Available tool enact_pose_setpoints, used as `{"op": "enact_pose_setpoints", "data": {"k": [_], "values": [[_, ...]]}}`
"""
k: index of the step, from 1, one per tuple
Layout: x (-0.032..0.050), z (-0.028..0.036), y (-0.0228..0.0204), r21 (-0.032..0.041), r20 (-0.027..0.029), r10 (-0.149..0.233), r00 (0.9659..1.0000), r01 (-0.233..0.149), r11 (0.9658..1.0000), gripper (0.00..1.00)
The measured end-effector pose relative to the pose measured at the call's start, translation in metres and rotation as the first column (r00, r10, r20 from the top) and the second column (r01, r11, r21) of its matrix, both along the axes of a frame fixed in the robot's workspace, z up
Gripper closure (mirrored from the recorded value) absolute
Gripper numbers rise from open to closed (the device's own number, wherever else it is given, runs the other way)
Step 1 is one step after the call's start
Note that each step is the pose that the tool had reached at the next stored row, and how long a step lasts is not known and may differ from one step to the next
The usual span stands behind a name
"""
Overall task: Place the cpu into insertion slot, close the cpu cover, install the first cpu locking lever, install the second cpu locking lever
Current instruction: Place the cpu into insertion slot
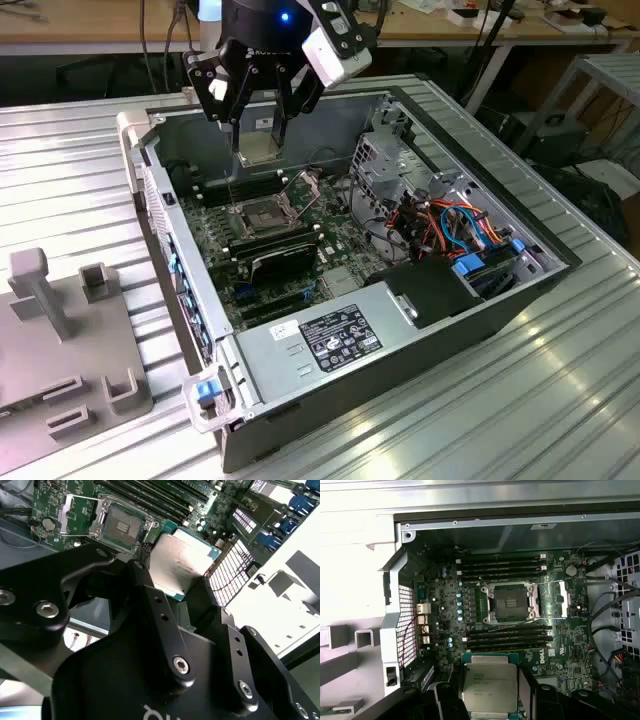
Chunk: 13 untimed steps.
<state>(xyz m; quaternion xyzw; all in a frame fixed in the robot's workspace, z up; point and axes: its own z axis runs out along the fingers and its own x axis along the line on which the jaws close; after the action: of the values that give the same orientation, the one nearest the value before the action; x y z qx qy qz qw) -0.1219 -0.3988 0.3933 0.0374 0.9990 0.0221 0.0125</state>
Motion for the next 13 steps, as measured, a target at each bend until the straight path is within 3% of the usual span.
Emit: {"op": "enact_pose_setpoints", "data": {"k": [13], "values": [[0.0012, 0.0001, 0.0005, -0.0002, -0.0002, 0.0, 1.0, 0.0, 1.0, 0.47]]}}
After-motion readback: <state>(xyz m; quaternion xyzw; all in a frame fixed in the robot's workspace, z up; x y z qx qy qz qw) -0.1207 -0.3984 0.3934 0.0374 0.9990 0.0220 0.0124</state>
